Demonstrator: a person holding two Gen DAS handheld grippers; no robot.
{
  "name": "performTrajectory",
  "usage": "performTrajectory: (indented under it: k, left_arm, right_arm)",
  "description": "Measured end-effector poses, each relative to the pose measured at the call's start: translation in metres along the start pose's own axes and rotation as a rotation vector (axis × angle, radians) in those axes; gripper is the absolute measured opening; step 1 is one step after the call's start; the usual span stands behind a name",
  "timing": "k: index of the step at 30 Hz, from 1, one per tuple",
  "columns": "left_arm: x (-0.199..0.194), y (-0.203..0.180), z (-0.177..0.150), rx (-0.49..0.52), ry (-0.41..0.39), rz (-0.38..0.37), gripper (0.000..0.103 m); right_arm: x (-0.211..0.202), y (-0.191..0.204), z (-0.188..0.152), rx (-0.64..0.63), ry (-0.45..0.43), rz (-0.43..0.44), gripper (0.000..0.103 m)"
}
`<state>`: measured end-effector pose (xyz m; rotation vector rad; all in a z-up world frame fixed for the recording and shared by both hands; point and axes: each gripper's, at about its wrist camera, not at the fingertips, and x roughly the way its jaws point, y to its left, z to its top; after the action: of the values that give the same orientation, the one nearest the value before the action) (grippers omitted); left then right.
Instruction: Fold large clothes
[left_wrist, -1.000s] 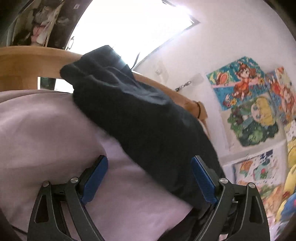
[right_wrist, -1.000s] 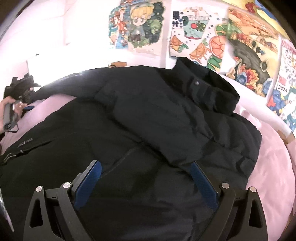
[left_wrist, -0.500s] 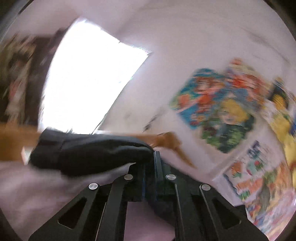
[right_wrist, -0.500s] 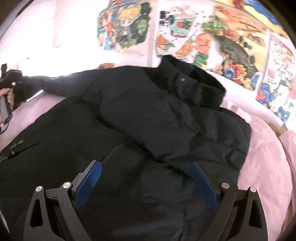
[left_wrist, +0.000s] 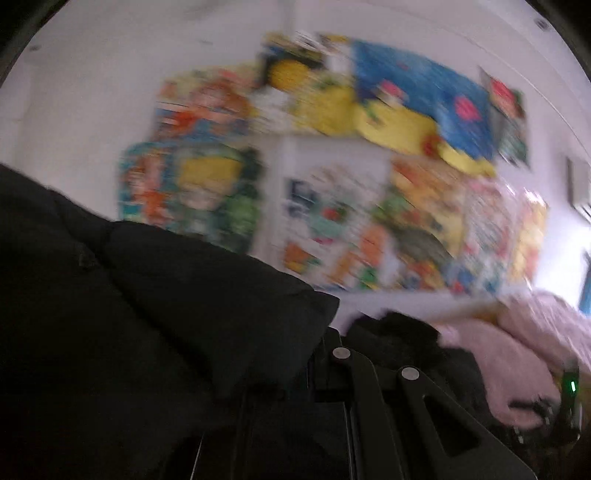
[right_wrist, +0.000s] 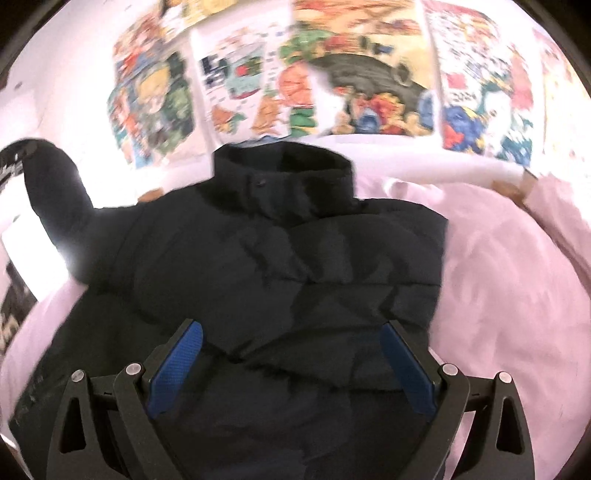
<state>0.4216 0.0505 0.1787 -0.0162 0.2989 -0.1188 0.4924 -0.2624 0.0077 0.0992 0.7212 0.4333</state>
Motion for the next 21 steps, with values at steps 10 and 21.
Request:
performTrajectory:
  k: [10,21]
  left_arm:
    - [0.074,-0.105,-0.056,0.247,0.177,-0.211,0.004]
    - [0.126,-0.176,-0.163,0.452,0.459,-0.419,0.004]
  right_arm:
    - [-0.004,-0.064,0.004,0.21,-0.023,0.041,0.098]
    - [0.023,-0.116,-0.006,0.45,0.002,0.371,0.098]
